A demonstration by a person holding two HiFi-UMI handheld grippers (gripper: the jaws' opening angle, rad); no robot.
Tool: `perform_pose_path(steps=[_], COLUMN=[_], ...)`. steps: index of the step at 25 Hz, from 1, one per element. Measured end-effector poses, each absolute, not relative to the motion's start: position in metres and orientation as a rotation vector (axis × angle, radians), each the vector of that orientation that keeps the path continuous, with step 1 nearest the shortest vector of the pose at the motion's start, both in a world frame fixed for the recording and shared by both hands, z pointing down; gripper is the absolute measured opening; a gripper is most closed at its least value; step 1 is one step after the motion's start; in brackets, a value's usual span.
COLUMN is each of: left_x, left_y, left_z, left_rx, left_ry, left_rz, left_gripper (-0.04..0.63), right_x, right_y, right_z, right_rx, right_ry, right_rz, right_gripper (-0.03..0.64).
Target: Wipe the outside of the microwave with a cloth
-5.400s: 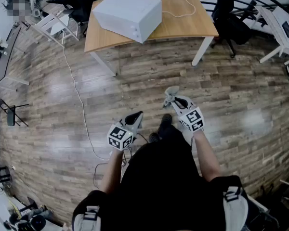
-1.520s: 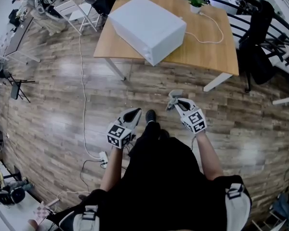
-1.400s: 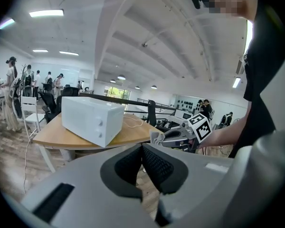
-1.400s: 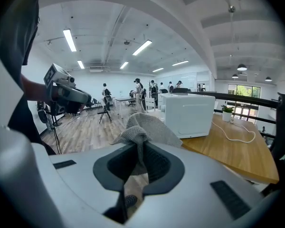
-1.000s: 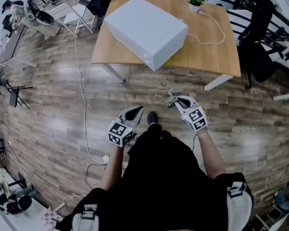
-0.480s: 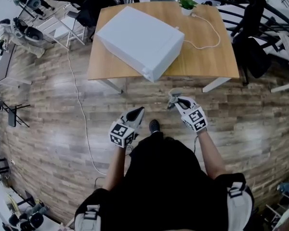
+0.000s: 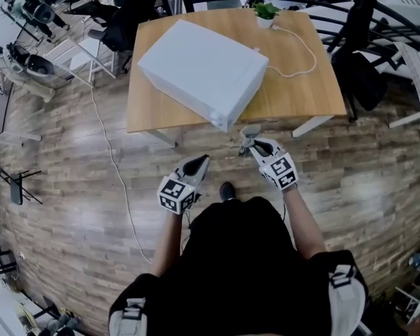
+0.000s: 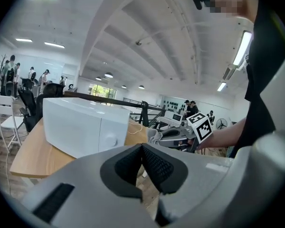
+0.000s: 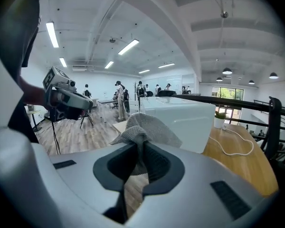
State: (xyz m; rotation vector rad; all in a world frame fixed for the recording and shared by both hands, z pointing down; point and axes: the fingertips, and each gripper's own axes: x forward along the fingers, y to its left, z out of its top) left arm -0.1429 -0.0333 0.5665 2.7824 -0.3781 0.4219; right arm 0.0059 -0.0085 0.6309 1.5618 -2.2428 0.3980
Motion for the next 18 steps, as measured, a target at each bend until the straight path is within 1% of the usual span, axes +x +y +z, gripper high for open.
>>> perform_pose_path(steps=[8, 18], left_x=[-0.17, -0.187], left_y=[-0.061, -0.078], left_z=[0.567, 0.561], left_rx=[2.776, 2.774], left_ry=[-0.398, -0.492], left_rz=[0.402, 0.36], left_gripper=[0.002, 0.002], right_x=[-0.017, -0.035], right_y=[-0.047, -0.086], right_z=[0.623, 0.627], right_rx=[1.543, 1.455], right_ry=[-2.248, -2.295], right_rz=[0.354, 0.304], right_gripper=[0.032, 0.032])
